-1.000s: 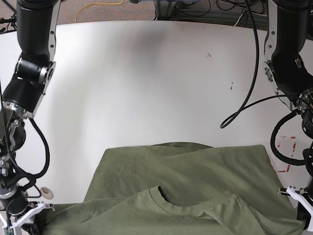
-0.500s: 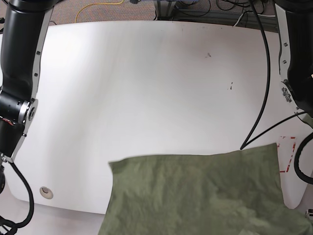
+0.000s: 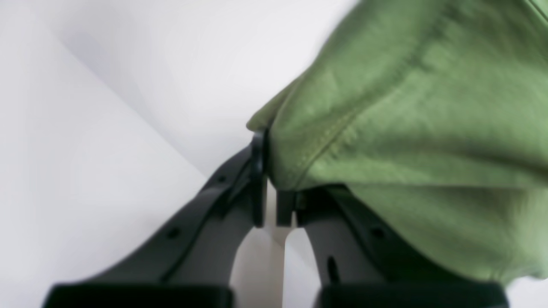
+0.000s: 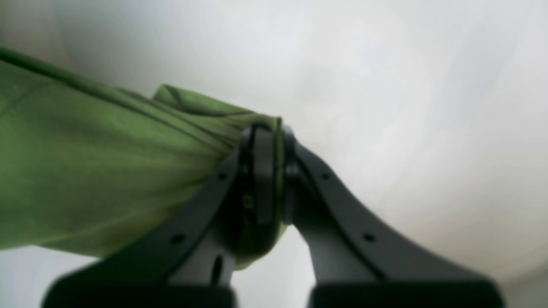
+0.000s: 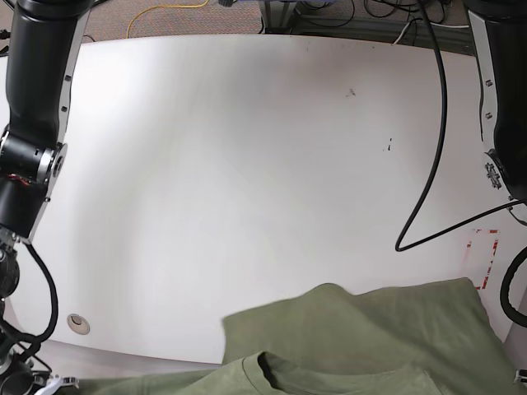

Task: Fold the T-shirt properly
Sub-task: 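Swing both grippers down and apart, draping the shirt over the table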

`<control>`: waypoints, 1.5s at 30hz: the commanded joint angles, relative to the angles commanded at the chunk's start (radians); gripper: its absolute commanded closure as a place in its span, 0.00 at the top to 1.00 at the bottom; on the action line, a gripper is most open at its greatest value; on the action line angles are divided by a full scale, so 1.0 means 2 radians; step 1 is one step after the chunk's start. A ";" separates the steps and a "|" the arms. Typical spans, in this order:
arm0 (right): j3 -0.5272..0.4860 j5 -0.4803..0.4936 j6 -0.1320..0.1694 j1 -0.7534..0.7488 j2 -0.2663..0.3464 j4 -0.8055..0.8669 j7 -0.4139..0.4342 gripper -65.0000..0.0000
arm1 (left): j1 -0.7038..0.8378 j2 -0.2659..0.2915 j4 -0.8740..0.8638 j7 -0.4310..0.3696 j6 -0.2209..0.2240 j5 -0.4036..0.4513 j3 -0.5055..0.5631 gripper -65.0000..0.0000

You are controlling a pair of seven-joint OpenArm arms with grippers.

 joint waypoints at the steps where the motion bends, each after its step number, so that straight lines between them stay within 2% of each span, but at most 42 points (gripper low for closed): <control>1: 0.003 0.000 0.000 -0.004 0.000 0.003 0.000 0.00 | 0.004 0.002 0.001 -0.001 0.000 0.000 -0.001 0.00; 4: 0.015 0.002 0.001 -0.025 -0.001 0.033 -0.005 0.01 | 0.030 0.020 0.002 -0.010 -0.001 -0.005 -0.004 0.00; 12: 0.013 0.005 0.001 -0.032 0.000 0.055 -0.017 0.01 | 0.038 0.027 0.003 -0.010 -0.002 -0.007 0.001 0.00; 16: 0.004 0.006 0.000 -0.024 0.003 0.077 -0.041 0.01 | 0.032 0.032 0.002 -0.013 -0.002 -0.010 0.001 0.00; 26: 0.005 0.009 0.000 -0.027 0.016 0.098 -0.054 0.00 | 0.041 0.026 0.001 -0.012 -0.004 -0.045 0.000 0.00; 32: 0.009 0.013 0.002 -0.040 0.024 0.103 -0.053 0.00 | 0.076 0.014 0.001 -0.008 -0.008 -0.065 0.002 0.00; 38: 0.015 0.014 0.002 -0.103 0.017 0.097 -0.049 0.00 | 0.152 -0.003 0.008 -0.015 -0.010 -0.070 -0.013 0.00; 40: 0.025 0.016 0.005 -0.176 0.002 0.091 -0.042 0.00 | 0.223 -0.013 0.008 -0.018 -0.019 -0.065 -0.031 0.00; 45: 0.044 0.017 0.007 -0.249 -0.015 0.097 -0.033 0.00 | 0.288 -0.012 0.012 -0.019 -0.038 -0.058 -0.049 0.00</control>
